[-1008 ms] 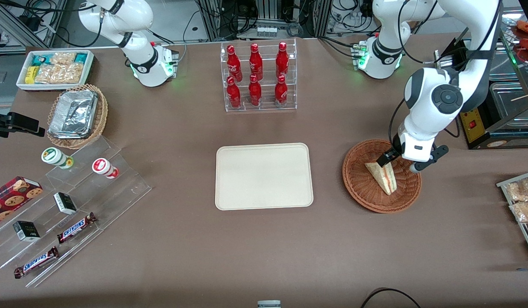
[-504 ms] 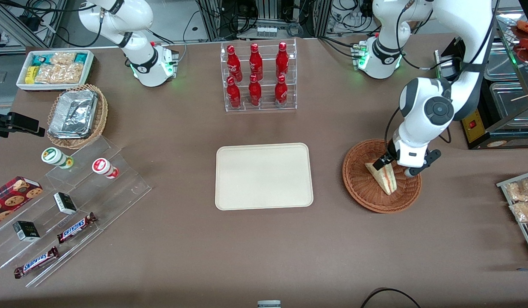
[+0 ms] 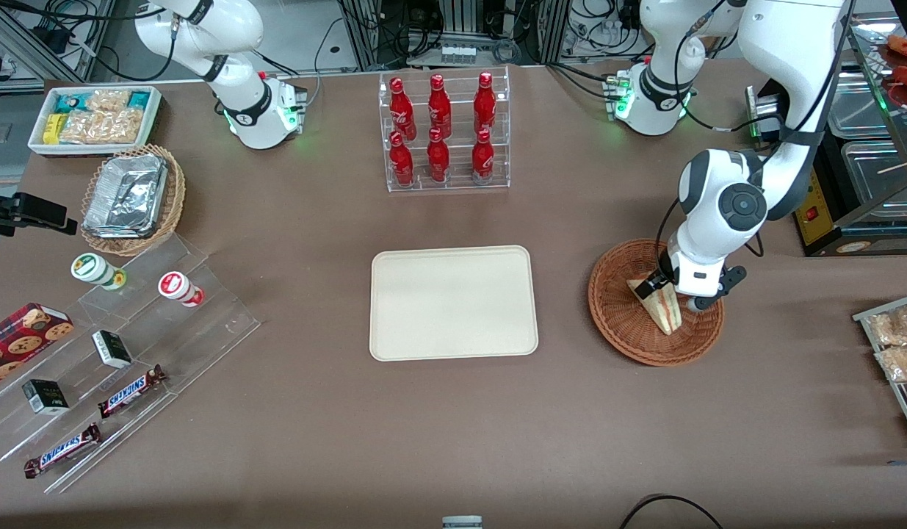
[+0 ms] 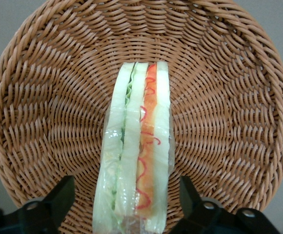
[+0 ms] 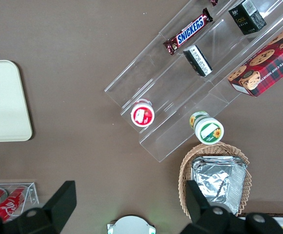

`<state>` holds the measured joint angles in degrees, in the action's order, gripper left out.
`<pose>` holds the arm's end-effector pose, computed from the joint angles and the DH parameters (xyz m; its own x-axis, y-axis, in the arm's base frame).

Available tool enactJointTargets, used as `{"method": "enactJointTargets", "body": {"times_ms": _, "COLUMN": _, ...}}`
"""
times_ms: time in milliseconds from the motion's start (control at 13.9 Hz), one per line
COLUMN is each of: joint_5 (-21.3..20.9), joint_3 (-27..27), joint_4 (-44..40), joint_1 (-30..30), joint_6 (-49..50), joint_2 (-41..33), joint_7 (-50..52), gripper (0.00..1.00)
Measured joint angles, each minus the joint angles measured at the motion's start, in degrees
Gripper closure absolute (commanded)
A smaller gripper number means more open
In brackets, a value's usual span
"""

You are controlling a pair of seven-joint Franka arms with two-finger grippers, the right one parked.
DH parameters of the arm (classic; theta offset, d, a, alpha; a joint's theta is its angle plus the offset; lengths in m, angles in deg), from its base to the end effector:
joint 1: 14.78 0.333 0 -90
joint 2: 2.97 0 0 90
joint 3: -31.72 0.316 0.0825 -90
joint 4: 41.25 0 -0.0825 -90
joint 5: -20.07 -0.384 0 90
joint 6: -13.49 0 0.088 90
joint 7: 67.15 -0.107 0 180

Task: Place sandwich from basket to tray
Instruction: 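Lower the left gripper around the sandwich and close it, then lift the sandwich and carry it toward the cream tray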

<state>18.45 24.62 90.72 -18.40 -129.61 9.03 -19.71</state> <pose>0.5162 -0.0985 0.2554 0.8134 0.5815 -0.0156 0.5816 -0.8135 -0.0036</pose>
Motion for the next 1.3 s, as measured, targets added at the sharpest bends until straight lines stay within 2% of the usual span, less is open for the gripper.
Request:
{"method": "enactJointTargets", "body": {"times_ms": 504, "joint_5": -0.06, "joint_3": -0.01, "joint_4": -1.63, "joint_1": 0.0, "joint_6": 2.07, "joint_2": -0.29, "joint_7": -0.77, "gripper": 1.0}}
{"method": "enactJointTargets", "body": {"times_ms": 792, "joint_5": -0.06, "joint_3": -0.53, "joint_4": -14.19, "joint_1": -0.87, "joint_6": 20.07, "joint_2": -0.74, "joint_7": -2.65, "gripper": 1.0}}
{"method": "enactJointTargets", "body": {"times_ms": 936, "joint_5": -0.06, "joint_3": -0.76, "joint_4": -19.85, "joint_1": -3.27, "joint_6": 25.18, "joint_2": -0.54, "joint_7": -2.67, "gripper": 1.0}}
{"method": "enactJointTargets", "body": {"times_ms": 1296, "joint_5": -0.06, "joint_3": -1.19, "joint_4": -26.98, "joint_1": -12.48, "joint_6": 25.91, "joint_2": 4.71, "joint_7": -2.63, "gripper": 1.0}}
